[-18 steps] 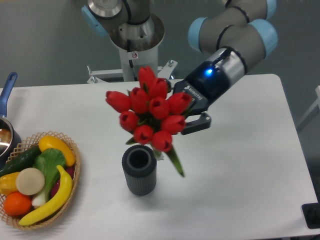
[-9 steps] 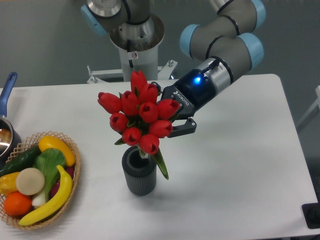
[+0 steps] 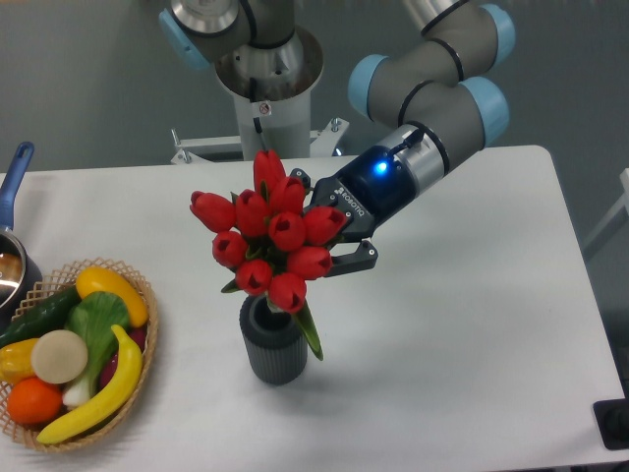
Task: Insert the flowers into the vase
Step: 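Lower the tulip stems into the black vase opening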
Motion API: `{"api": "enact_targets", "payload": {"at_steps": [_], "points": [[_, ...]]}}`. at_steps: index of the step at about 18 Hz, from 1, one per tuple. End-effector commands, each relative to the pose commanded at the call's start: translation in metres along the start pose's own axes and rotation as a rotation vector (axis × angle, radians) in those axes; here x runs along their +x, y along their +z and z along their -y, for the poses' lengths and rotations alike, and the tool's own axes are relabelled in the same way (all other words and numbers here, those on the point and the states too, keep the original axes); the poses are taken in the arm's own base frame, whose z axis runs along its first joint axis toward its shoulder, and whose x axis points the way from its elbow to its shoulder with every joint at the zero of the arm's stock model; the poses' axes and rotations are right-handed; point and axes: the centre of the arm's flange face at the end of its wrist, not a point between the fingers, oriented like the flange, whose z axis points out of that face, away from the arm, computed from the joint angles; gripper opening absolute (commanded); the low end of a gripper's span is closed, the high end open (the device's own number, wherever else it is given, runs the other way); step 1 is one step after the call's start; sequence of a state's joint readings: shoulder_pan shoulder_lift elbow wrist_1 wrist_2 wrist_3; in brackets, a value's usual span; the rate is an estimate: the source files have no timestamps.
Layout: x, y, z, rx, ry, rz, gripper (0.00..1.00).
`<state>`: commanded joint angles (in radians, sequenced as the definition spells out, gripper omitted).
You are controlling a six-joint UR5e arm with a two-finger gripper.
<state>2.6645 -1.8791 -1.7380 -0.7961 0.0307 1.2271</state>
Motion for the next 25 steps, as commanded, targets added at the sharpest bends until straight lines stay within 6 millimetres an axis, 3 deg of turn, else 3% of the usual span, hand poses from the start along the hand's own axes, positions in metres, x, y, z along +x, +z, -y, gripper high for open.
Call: {"api": "enact_targets", "payload": {"at_steps": [5, 16, 25], "points": [[0.002, 0.000, -0.012, 0.000, -0.014, -0.001, 0.36], [-0.002, -0.004, -0.064, -0.001, -0.026, 0.007, 0.36], [0.001, -0.007, -0.087, -0.002, -0.069, 0.012, 0.36]]}}
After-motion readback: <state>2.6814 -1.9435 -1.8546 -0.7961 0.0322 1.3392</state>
